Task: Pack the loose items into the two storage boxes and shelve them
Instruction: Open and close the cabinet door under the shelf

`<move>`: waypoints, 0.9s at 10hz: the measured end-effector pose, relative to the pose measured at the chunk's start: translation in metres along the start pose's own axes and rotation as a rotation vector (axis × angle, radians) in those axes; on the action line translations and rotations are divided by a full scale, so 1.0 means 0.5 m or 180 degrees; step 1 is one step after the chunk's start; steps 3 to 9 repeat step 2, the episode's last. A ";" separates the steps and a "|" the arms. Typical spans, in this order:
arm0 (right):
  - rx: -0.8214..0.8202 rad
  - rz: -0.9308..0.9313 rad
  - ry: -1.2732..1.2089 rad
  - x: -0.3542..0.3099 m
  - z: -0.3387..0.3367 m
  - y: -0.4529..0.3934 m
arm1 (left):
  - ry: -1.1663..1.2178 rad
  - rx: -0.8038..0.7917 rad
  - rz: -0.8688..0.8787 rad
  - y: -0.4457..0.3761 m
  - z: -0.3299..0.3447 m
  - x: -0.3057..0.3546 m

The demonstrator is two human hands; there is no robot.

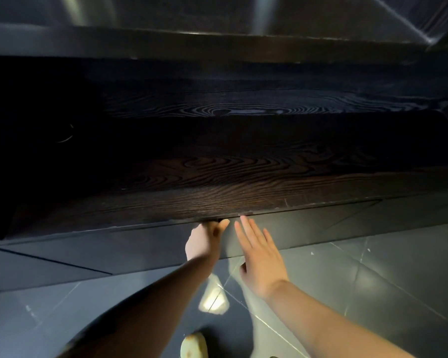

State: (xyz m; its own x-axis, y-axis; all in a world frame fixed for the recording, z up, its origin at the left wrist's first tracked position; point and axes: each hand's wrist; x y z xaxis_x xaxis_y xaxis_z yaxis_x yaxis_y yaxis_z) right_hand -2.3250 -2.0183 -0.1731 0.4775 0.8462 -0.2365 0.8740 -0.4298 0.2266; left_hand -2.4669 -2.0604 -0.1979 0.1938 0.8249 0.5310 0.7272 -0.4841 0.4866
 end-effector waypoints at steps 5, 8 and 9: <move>0.0004 0.0222 -0.0151 -0.007 -0.028 0.016 | 0.0209 -0.0175 0.0289 0.037 -0.036 -0.018; 0.0004 0.0222 -0.0151 -0.007 -0.028 0.016 | 0.0209 -0.0175 0.0289 0.037 -0.036 -0.018; 0.0004 0.0222 -0.0151 -0.007 -0.028 0.016 | 0.0209 -0.0175 0.0289 0.037 -0.036 -0.018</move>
Point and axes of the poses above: each hand's wrist, its own y-axis away from the middle knuckle, its own z-axis out of the palm, x = y × z, and after that the axes turned 12 degrees about -z, right-handed
